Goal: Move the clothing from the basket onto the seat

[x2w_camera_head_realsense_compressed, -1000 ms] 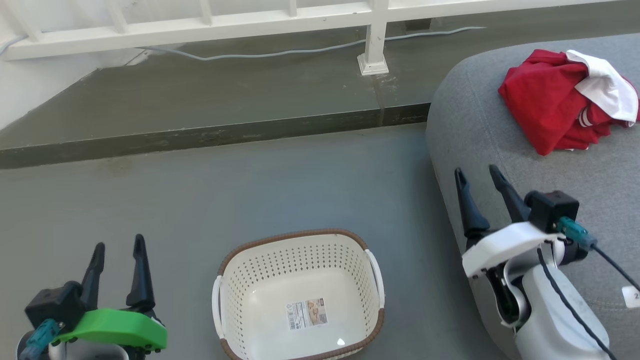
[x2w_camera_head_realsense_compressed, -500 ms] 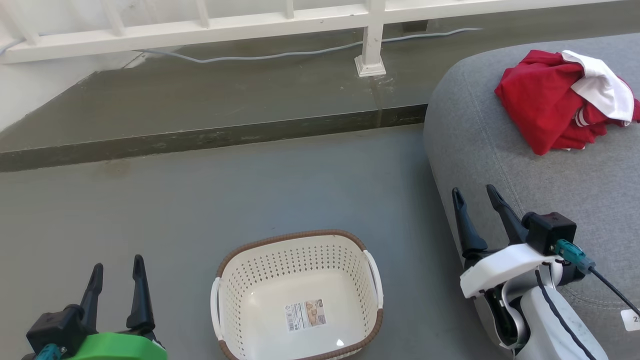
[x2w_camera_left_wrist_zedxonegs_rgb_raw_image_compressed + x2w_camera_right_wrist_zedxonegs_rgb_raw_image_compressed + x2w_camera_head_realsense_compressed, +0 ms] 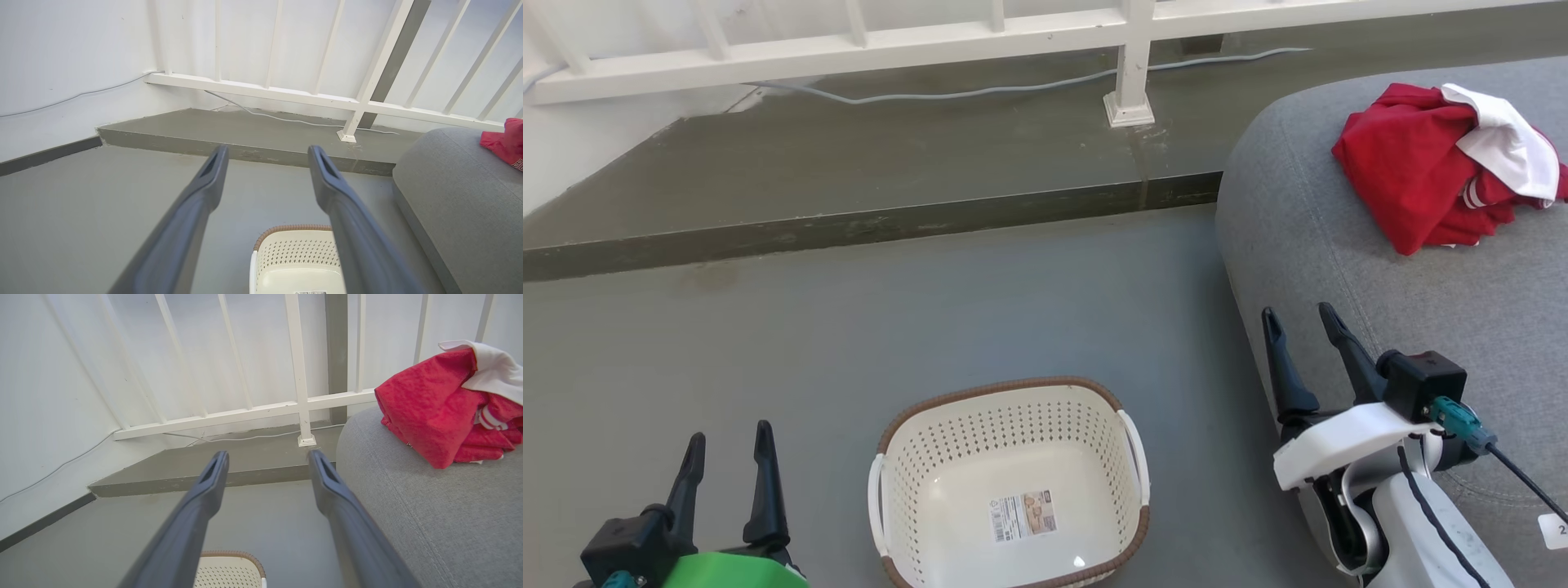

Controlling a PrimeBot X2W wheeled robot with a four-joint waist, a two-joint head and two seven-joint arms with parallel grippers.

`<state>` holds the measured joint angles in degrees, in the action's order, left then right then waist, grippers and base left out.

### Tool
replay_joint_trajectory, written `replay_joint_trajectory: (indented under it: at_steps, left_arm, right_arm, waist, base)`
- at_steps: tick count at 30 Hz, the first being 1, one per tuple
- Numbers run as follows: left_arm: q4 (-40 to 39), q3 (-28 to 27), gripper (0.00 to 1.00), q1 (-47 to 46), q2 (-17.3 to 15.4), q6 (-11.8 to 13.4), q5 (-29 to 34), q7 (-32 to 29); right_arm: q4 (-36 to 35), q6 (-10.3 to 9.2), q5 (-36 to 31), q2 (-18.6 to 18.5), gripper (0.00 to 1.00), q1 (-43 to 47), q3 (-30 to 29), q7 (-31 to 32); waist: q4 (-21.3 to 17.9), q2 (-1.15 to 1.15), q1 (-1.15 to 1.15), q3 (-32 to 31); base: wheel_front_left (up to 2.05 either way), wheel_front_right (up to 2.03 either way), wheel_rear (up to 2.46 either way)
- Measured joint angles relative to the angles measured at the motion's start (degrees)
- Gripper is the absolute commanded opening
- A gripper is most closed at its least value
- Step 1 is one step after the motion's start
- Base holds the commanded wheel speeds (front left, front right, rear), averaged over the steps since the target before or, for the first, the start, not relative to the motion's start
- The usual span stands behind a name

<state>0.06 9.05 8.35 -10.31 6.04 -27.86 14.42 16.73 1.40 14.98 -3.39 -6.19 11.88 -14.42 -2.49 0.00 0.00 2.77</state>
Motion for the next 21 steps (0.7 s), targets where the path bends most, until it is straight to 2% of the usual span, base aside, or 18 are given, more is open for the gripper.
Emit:
replay_joint_trajectory:
  at_steps: [21]
  left_arm:
    - [-0.4,-0.3,1.0,2.6,0.2,-1.0,1.5,0.0]
  right_arm:
    - [-1.2,-0.57,-0.4,0.1,1.0,2.2,0.1,0.0]
  waist:
    - [0.2,0.0,0.0,-1.6]
  base:
    - [0.0,0.0,0.0]
